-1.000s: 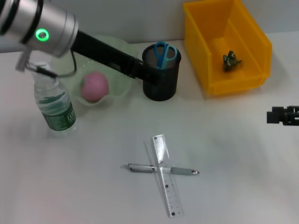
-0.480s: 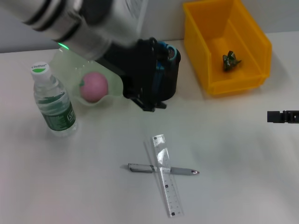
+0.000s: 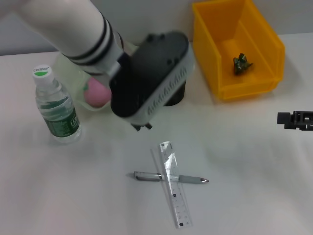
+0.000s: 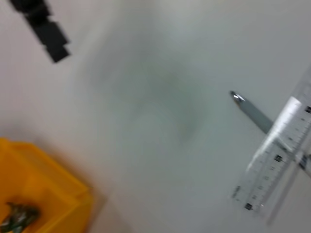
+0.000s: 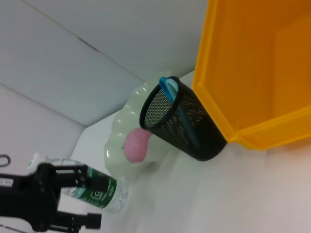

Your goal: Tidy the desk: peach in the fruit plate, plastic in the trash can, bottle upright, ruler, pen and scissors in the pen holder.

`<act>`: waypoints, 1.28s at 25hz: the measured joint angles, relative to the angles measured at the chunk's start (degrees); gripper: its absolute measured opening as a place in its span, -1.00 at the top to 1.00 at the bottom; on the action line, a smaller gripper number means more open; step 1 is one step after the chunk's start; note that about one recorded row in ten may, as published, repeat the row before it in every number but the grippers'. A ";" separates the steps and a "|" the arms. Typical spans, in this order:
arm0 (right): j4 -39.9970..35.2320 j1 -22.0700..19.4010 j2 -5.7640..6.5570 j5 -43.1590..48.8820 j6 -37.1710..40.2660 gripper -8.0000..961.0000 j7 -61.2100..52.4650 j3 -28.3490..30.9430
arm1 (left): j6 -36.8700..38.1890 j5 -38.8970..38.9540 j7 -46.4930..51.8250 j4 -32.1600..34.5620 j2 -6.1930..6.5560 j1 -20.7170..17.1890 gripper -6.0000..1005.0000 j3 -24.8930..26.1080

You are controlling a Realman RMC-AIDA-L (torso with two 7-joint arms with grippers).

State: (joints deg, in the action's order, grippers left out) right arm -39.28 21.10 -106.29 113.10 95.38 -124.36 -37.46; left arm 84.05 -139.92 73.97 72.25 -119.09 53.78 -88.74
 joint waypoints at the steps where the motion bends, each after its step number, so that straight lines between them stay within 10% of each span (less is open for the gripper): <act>1: 0.02 -0.08 -0.09 0.01 -0.28 -0.52 -0.10 0.02 | -2.02 -2.32 -1.18 -2.12 0.04 0.99 -0.51 -5.08; 32: 2.04 3.87 -1.03 3.74 -2.93 -0.52 0.42 -3.23 | -11.88 7.36 -17.11 -26.18 -0.08 16.79 -0.49 -23.81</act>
State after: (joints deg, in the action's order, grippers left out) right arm -37.24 24.97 -107.31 116.84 92.44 -123.94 -40.69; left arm 72.17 -132.56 56.86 46.07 -119.17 70.57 -112.55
